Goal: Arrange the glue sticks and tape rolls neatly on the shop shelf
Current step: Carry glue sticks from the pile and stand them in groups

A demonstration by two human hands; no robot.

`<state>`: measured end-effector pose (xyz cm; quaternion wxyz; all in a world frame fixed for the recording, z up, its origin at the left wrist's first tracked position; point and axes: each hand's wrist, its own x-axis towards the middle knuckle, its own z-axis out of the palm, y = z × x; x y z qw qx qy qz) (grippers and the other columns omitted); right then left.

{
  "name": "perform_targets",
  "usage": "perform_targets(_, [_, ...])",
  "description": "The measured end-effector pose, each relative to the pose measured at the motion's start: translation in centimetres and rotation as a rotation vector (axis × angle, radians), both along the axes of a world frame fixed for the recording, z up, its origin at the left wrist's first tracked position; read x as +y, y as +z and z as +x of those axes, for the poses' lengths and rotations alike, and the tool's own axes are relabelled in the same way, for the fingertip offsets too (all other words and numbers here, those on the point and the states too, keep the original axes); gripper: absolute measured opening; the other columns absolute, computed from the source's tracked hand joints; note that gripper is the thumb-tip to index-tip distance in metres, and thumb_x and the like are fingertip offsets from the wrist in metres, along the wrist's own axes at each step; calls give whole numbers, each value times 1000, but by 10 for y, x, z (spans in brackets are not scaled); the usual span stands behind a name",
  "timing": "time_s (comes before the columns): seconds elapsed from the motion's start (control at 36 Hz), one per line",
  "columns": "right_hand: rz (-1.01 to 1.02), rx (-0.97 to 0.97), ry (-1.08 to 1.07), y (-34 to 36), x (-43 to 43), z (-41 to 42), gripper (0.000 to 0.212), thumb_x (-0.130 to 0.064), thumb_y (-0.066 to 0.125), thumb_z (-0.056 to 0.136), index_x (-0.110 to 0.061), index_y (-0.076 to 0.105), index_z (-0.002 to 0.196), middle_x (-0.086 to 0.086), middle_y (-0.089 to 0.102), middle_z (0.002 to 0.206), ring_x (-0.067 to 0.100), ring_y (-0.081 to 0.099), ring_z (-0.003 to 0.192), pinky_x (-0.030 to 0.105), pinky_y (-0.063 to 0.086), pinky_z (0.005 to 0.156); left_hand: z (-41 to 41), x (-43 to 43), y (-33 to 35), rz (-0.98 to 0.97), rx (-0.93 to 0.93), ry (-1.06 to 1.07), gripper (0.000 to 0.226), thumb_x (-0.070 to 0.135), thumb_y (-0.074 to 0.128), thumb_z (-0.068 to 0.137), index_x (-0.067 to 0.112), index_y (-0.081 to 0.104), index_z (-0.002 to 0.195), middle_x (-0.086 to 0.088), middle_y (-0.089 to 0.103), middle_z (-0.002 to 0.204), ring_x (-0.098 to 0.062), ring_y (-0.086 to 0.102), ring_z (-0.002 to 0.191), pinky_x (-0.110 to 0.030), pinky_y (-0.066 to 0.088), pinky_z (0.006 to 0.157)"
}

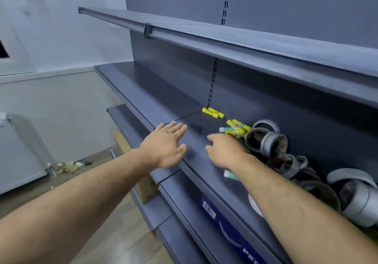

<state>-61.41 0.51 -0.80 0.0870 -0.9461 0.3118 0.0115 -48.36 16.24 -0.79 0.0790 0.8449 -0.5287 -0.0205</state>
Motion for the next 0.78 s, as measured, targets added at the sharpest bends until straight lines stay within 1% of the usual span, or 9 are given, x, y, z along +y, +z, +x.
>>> perform_targets(0.08, [-33, 89, -65, -4, -22, 7, 13, -29, 53, 97, -20, 59, 90, 0, 64, 106, 26, 57, 92, 24, 40, 65, 15, -25, 2, -7, 13, -61, 64, 37, 33, 101, 20, 14, 160, 3, 11, 166, -13, 2, 153, -32, -2, 122])
perform_targets(0.19, [-61, 134, -139, -13, -43, 10, 26, -38, 55, 96, -15, 61, 87, 7, 66, 94, 29, 59, 81, 26, 36, 61, 29, -62, -3, -4, 8, -160, 64, 34, 39, 96, 17, 25, 157, 2, 25, 163, -16, 13, 152, -37, 7, 123])
perform_targets(0.25, [-13, 145, -161, -15, -48, 11, 21, -30, 61, 91, -13, 56, 79, 8, 63, 87, 28, 61, 81, 26, 37, 56, 34, -81, -5, -9, -21, -227, 67, 36, 36, 87, 17, 39, 151, 1, 40, 155, -18, 27, 147, -38, 19, 121])
perform_targets(0.31, [12, 166, -181, -16, -50, 12, 7, -18, 66, 84, -13, 66, 89, 8, 69, 94, 29, 66, 88, 27, 52, 65, 39, -99, -9, -32, -20, -289, 65, 33, 36, 77, 19, 56, 138, 0, 56, 142, -21, 44, 135, -35, 36, 111])
perform_targets(0.36, [28, 145, -198, -17, -50, 12, 24, -11, 67, 82, -20, 73, 103, 6, 72, 105, 28, 67, 93, 34, 58, 79, 42, -113, -13, -21, 19, -308, 55, 33, 37, 75, 27, 64, 123, 2, 65, 126, -27, 58, 117, -36, 51, 93])
perform_targets(0.42, [40, 131, -206, -13, -48, 12, 35, -9, 67, 84, -27, 72, 114, 3, 70, 116, 27, 66, 103, 34, 57, 87, 44, -126, -16, 11, 6, -355, 52, 34, 37, 75, 34, 63, 120, 3, 67, 117, -27, 62, 104, -37, 56, 79])
perform_targets(0.53, [66, 134, -243, -8, -48, 14, 41, -8, 64, 87, -32, 69, 120, 0, 66, 125, 26, 63, 112, 28, 52, 88, 45, -148, -21, 20, -30, -455, 45, 27, 50, 89, 34, 60, 132, -1, 65, 126, -28, 60, 111, -34, 53, 84])
perform_targets(0.64, [76, 136, -288, -5, -43, 16, 41, -10, 64, 89, -33, 67, 122, 0, 66, 125, 25, 62, 112, 31, 53, 89, 47, -163, -32, -5, 20, -531, 52, 42, 38, 85, 26, 64, 128, -5, 69, 120, -33, 62, 107, -37, 52, 81])
perform_targets(0.78, [61, 106, -327, -3, -36, 16, 40, -12, 63, 91, -33, 64, 125, 1, 62, 129, 25, 59, 117, 26, 48, 88, 57, -179, -46, 10, 66, -553, 34, 46, 54, 94, 35, 62, 125, 0, 69, 119, -29, 64, 104, -34, 52, 78])
